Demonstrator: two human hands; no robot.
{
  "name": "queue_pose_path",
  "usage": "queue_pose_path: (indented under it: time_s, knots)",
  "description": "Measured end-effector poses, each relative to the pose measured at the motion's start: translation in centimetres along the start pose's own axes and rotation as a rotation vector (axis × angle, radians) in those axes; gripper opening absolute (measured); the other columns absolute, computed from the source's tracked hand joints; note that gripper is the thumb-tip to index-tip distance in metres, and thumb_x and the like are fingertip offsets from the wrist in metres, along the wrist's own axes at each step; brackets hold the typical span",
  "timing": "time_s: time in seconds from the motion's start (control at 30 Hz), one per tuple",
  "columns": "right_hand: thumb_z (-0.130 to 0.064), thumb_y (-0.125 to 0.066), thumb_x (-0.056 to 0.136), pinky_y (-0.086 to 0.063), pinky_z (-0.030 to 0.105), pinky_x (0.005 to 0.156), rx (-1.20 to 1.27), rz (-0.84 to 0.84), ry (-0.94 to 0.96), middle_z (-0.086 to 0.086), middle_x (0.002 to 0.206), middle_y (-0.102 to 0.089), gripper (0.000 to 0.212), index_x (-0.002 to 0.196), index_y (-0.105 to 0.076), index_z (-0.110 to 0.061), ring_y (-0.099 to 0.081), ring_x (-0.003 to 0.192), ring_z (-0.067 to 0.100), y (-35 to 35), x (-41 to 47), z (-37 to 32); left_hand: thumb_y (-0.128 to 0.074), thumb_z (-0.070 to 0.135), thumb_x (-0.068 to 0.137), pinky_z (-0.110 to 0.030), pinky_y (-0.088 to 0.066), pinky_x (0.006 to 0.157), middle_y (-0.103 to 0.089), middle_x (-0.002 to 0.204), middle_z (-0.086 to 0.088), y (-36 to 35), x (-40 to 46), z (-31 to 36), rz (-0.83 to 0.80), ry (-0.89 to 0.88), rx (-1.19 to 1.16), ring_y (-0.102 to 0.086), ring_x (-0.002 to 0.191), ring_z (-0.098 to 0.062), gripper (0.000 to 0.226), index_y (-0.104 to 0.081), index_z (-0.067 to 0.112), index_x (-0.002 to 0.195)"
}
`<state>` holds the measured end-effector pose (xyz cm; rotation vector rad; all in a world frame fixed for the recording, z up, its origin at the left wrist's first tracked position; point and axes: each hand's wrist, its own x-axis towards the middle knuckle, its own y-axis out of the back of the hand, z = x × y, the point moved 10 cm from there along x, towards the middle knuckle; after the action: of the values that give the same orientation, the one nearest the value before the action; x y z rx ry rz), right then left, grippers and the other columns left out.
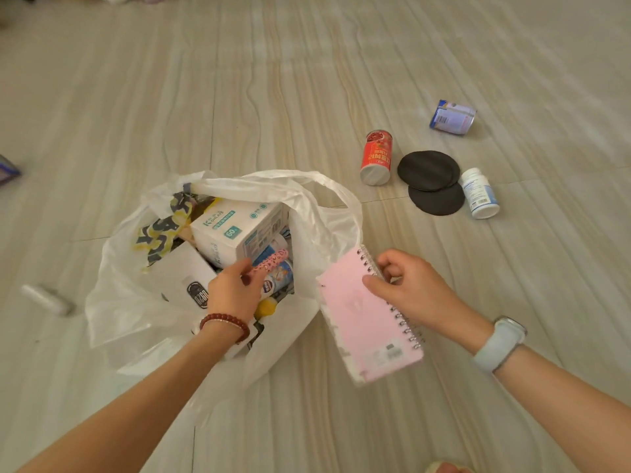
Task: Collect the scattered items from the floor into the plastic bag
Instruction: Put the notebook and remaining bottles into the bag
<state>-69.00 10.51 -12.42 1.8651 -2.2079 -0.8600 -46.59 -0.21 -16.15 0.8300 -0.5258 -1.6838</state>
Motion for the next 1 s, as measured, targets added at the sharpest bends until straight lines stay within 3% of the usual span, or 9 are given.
queue_pose_path:
  time_s: [0.07, 0.17, 0.37, 0.5, 0.6, 0.67, 0.8, 0.9, 1.0]
  knots:
    - [-0.020, -0.064, 0.080, -0.039, 0.022, 0.057, 0.016, 0.065, 0.017, 0.002, 0.061, -0.053, 0.016, 0.078, -0.053, -0.008, -0.045, 0.053, 0.011, 0.0, 0.8, -2.0, -0.054, 0.027, 0.082, -0.046, -0.052, 0.088, -0.066, 0.107, -0.016, 0.1, 0.7, -0.6, 0.006, 0.129, -0.211, -0.062, 0.095, -0.031, 0.017, -0.062, 0.015, 0.091]
    - [-0.021, -0.064, 0.080, -0.048, 0.032, 0.061, 0.047, 0.083, 0.012, 0.000, 0.059, -0.055, 0.016, 0.073, -0.050, -0.015, -0.049, 0.052, 0.016, -1.2, 2.5, -4.2, -0.047, 0.022, 0.088, -0.041, -0.050, 0.093, -0.061, 0.120, -0.013, 0.9, 1.0, -0.3, 0.046, 0.138, -0.236, -0.058, 0.106, -0.027, 0.029, -0.060, 0.013, 0.112]
    - [-0.026, -0.054, 0.087, -0.043, 0.029, 0.057, -0.211, 0.104, 0.085, 0.003, 0.076, -0.060, 0.020, 0.094, -0.049, -0.008, -0.058, 0.075, 0.022, -4.2, 7.3, -8.6, -0.045, 0.013, 0.091, -0.030, -0.046, 0.078, -0.055, 0.121, -0.014, 5.0, -0.5, 2.6, 0.265, -0.212, 0.017, -0.051, 0.111, -0.022, 0.024, -0.057, 0.007, 0.111]
    - [-0.016, -0.043, 0.093, -0.048, 0.039, 0.086, -0.273, -0.058, 0.196, 0.014, 0.118, -0.056, 0.042, 0.134, -0.034, -0.010, -0.057, 0.103, 0.028, -8.5, 8.3, -10.1, -0.047, 0.018, 0.090, -0.049, -0.033, 0.101, -0.044, 0.138, -0.013, 4.1, 0.2, 2.2, 0.203, -0.285, 0.340, -0.035, 0.131, -0.032, 0.036, -0.049, 0.011, 0.126]
    - [-0.012, -0.037, 0.094, -0.040, 0.040, 0.101, -0.416, -0.221, 0.259, 0.010, 0.141, -0.039, 0.045, 0.139, -0.031, -0.013, -0.041, 0.126, 0.025, -11.7, 7.3, -8.6, -0.039, 0.026, 0.093, -0.048, -0.018, 0.112, -0.024, 0.152, -0.004, 2.8, 1.0, 0.7, 0.089, -0.257, 0.457, -0.011, 0.143, -0.023, 0.046, -0.031, 0.021, 0.139]
    - [-0.015, -0.035, 0.095, -0.035, 0.040, 0.106, -0.502, -0.114, 0.309, 0.005, 0.145, -0.034, 0.043, 0.137, -0.035, -0.014, -0.032, 0.133, 0.021, -10.1, 6.7, -7.8, -0.038, 0.029, 0.094, -0.048, -0.014, 0.114, -0.019, 0.154, -0.002, 2.4, 1.2, 0.5, 0.075, -0.276, 0.486, -0.003, 0.144, -0.022, 0.048, -0.027, 0.021, 0.140]
    - [-0.029, -0.053, 0.088, -0.032, 0.047, 0.106, -0.674, 0.320, 0.237, 0.011, 0.144, -0.035, 0.057, 0.137, -0.032, -0.011, -0.032, 0.132, 0.030, -2.6, 6.8, -5.0, -0.038, 0.029, 0.093, -0.049, -0.011, 0.114, -0.018, 0.154, -0.005, 1.6, 1.1, 1.2, 0.074, -0.333, 0.518, -0.002, 0.144, -0.022, 0.049, -0.027, 0.017, 0.140]
    - [-0.035, -0.057, 0.086, -0.036, 0.046, 0.103, -0.350, 0.155, -0.111, 0.013, 0.143, -0.037, 0.071, 0.141, -0.019, -0.013, -0.039, 0.127, 0.031, -2.0, 8.8, 1.5, -0.037, 0.032, 0.094, -0.049, -0.009, 0.114, -0.016, 0.154, -0.006, 0.8, 1.1, 1.5, 0.070, -0.356, 0.551, -0.004, 0.144, -0.022, 0.051, -0.024, 0.017, 0.141]
    - [-0.014, -0.052, 0.089, -0.052, 0.038, 0.078, 0.025, 0.083, -0.140, 0.010, 0.093, -0.065, 0.032, 0.118, -0.050, -0.002, -0.062, 0.078, 0.022, -3.2, 9.5, 2.4, -0.038, 0.034, 0.093, -0.050, -0.010, 0.114, -0.021, 0.153, -0.006, 0.7, 1.1, 1.8, 0.086, -0.352, 0.565, -0.008, 0.143, -0.024, 0.051, -0.027, 0.017, 0.140]
